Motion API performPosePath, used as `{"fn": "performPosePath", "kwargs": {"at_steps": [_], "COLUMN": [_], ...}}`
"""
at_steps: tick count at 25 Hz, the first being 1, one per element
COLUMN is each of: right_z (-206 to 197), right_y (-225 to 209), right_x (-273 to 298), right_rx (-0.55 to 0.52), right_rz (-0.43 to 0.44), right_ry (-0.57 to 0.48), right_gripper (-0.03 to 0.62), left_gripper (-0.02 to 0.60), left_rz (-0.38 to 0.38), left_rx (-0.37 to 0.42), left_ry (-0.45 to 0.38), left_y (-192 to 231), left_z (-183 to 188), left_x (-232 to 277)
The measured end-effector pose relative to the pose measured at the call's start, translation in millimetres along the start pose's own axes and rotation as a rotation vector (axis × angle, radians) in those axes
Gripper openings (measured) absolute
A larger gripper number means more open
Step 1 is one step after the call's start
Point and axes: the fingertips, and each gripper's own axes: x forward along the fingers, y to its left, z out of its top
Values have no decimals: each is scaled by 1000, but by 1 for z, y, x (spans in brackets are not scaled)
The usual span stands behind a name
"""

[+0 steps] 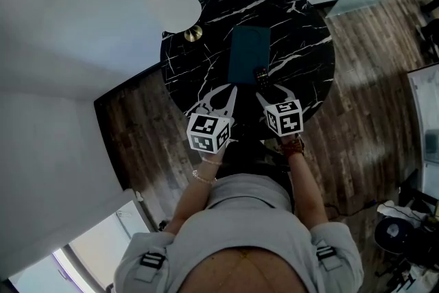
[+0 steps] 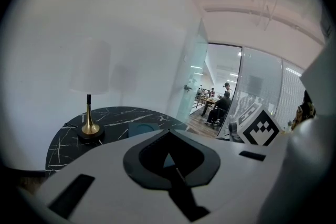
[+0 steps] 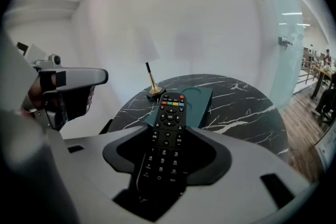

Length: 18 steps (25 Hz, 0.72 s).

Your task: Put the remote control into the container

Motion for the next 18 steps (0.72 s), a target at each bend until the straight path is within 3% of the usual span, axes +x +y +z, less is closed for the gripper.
{"fn": "performPosePath", "kwargs": {"at_steps": [18], "right_z": [-26], "right_y": [52], "right_x": [23], "right_rx": [-58], "right_rz": [95], "right_ry": [107], "right_gripper": [225], "left_gripper": [2], "left_rz": [34], "left_rx": [-66], "left_ry": [18], "left_y": [22], "left_z": [-24], "left_x": [-20]}}
